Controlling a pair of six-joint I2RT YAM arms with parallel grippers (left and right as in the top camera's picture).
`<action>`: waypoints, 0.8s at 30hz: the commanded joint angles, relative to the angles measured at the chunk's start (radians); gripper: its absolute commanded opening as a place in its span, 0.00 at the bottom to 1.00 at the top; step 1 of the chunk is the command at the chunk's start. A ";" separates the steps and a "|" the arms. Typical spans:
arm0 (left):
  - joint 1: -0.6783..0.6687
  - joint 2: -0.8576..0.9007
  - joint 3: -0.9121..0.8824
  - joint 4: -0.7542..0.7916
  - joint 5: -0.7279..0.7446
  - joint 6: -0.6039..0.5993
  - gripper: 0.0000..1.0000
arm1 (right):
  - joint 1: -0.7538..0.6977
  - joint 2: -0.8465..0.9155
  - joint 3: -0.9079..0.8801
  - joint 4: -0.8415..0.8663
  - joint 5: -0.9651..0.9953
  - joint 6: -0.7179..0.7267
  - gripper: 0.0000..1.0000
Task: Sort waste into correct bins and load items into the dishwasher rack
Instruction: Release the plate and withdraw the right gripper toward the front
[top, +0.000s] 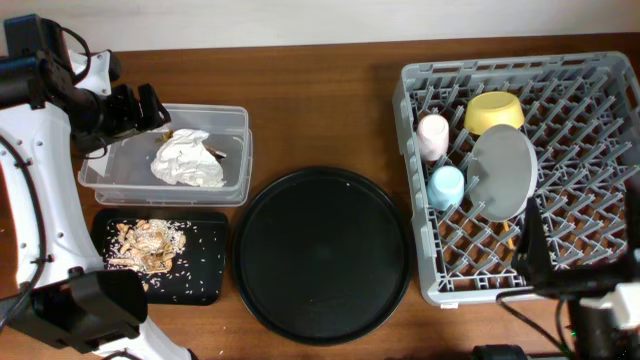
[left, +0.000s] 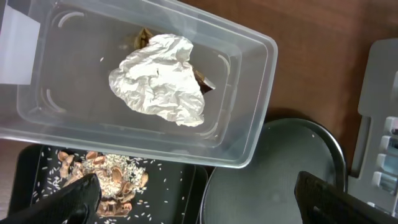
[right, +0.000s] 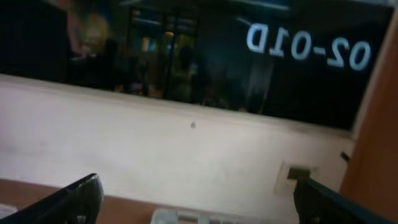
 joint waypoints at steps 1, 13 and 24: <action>0.002 -0.005 0.003 0.002 -0.004 -0.006 0.99 | -0.036 -0.185 -0.307 0.192 -0.032 0.161 0.99; 0.002 -0.005 0.003 0.002 -0.004 -0.006 0.99 | -0.034 -0.314 -0.929 0.560 -0.047 0.197 0.99; 0.002 -0.005 0.003 0.002 -0.004 -0.006 0.99 | -0.035 -0.314 -0.929 0.300 -0.046 0.182 0.99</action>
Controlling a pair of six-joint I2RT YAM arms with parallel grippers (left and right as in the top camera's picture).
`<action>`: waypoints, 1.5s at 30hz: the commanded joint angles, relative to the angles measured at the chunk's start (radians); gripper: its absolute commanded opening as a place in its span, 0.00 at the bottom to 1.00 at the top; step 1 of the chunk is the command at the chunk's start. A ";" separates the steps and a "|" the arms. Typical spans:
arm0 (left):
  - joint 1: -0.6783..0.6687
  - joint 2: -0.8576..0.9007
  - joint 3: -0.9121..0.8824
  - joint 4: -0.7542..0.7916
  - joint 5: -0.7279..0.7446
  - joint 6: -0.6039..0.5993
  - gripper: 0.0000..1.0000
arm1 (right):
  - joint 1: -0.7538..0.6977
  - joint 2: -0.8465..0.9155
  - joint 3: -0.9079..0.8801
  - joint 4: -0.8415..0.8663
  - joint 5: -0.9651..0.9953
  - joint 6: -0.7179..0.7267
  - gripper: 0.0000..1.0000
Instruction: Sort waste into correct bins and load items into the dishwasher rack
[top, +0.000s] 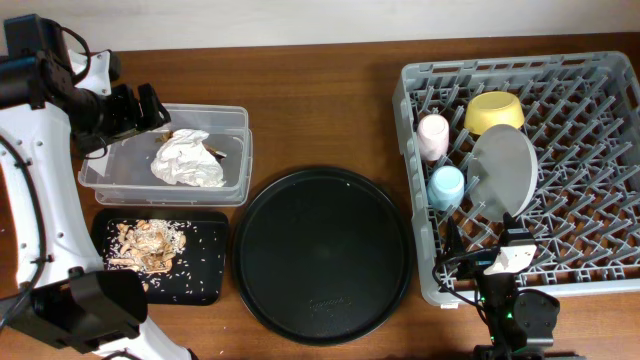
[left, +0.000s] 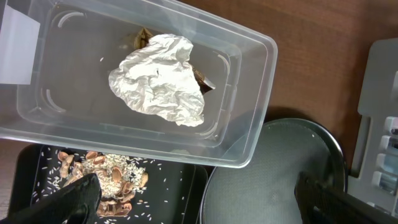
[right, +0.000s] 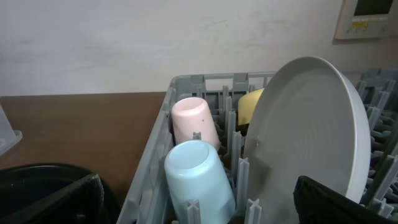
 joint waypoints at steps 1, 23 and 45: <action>0.002 -0.004 0.003 0.000 -0.003 -0.006 0.99 | -0.008 -0.008 -0.005 -0.005 -0.005 0.002 0.99; -0.087 -0.387 -0.023 -0.011 -0.057 0.017 0.99 | -0.008 -0.008 -0.005 -0.005 -0.005 0.002 0.99; -0.206 -1.734 -2.125 1.838 -0.007 -0.002 0.99 | -0.008 -0.008 -0.005 -0.005 -0.005 0.002 0.99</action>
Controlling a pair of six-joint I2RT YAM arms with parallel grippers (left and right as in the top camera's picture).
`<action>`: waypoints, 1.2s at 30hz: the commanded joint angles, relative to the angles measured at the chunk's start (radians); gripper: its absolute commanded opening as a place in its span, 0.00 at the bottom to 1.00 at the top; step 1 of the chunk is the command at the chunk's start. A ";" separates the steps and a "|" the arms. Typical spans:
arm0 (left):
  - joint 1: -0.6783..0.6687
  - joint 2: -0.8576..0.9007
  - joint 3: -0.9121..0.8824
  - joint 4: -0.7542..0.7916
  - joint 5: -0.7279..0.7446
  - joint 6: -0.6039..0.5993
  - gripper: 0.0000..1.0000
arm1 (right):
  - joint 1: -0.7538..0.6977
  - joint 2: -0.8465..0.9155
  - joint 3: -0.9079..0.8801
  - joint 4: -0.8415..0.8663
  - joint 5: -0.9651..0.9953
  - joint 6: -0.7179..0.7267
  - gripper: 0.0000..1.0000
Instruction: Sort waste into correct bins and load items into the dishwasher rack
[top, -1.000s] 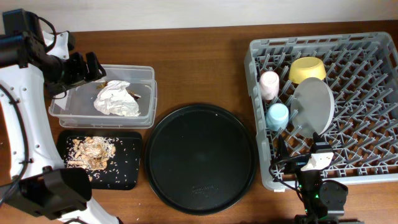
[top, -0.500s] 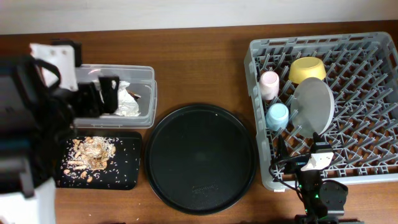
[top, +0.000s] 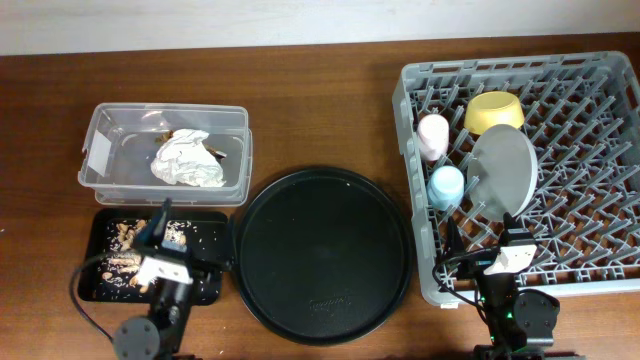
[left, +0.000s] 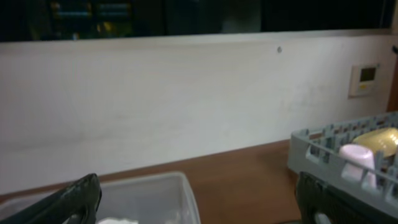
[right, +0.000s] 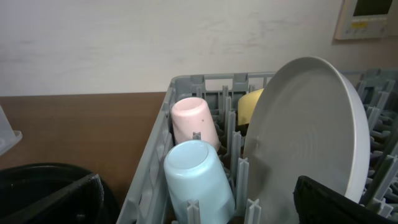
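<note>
The grey dishwasher rack (top: 580, 190) holds a pink cup (top: 433, 136), a blue cup (top: 446, 186), a yellow bowl (top: 494, 111) and a grey plate (top: 503, 170). The clear bin (top: 100, 160) contains crumpled white waste (top: 187, 160). Food scraps (top: 125, 245) lie in the black rectangular tray (top: 205, 230). My left gripper (top: 160, 225) sits low over that tray, open and empty, its fingers (left: 78, 200) framing the bin. My right gripper (top: 507, 238) rests at the rack's front edge, open and empty, its fingers (right: 71, 200) framing the cups and plate (right: 305, 137).
A big round black tray (top: 322, 255) lies between the scrap tray and the rack. Both arm bases stand at the table's front edge. Bare brown table (top: 320, 110) runs along the back to a pale wall (left: 186, 99).
My left arm has left its place above the clear bin at the back left and now sits low at the front edge over the scrap tray, camera level toward the wall. The right arm is unchanged.
At first my left gripper hung open over the clear bin, and the right arm stood raised at the rack's front with its camera on the wall. Then the right arm sat low at the rack's front edge. Now the left arm sits low at the front too.
</note>
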 joint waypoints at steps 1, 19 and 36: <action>-0.002 -0.095 -0.074 -0.053 -0.058 -0.003 0.99 | -0.007 -0.008 -0.005 -0.005 -0.005 0.001 0.99; -0.164 -0.219 -0.074 -0.402 -0.546 -0.096 0.99 | -0.007 -0.008 -0.005 -0.005 -0.005 0.001 0.99; -0.164 -0.219 -0.074 -0.401 -0.546 -0.096 0.99 | -0.007 -0.008 -0.005 -0.005 -0.005 0.001 0.99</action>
